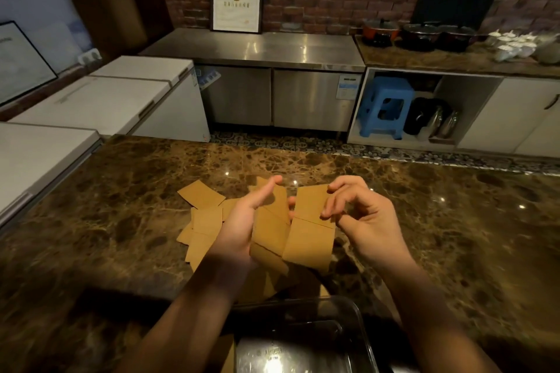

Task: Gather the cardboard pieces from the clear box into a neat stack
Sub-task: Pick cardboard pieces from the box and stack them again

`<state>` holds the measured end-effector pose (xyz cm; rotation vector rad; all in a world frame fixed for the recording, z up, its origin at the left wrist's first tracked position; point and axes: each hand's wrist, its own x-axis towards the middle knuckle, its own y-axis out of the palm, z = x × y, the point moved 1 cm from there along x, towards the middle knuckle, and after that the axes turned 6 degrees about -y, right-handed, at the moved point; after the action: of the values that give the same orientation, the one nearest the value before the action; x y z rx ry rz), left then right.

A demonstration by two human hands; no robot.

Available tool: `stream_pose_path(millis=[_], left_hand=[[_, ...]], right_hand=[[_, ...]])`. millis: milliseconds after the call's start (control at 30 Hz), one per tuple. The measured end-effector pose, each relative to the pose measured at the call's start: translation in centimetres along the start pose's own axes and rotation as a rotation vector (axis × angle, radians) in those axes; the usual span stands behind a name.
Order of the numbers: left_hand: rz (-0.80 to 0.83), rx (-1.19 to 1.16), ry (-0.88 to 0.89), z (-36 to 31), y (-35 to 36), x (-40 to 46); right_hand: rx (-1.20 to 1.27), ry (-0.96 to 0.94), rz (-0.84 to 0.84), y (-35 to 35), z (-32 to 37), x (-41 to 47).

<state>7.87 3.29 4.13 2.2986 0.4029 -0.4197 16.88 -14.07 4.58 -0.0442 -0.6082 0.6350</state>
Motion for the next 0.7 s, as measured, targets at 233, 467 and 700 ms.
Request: stream_pose_path(millis=[233,467,700], left_hand=[[0.089,0.136,-0.046,0.9,1.0,0.1],[-0.052,-0.244,0.091,-0.3,-2.9,-0.6],[-0.210,-0.545,0.009,-2.0,-5.5,-0.3]], right_hand=[[-0.109,0.034,0.002,1.8,-1.1,-0.5],[-0.073,0.181,0.139,2.6,-2.5,-0.1],[-0.659,0.770,0.727,5.5,-6.8,-1.6]])
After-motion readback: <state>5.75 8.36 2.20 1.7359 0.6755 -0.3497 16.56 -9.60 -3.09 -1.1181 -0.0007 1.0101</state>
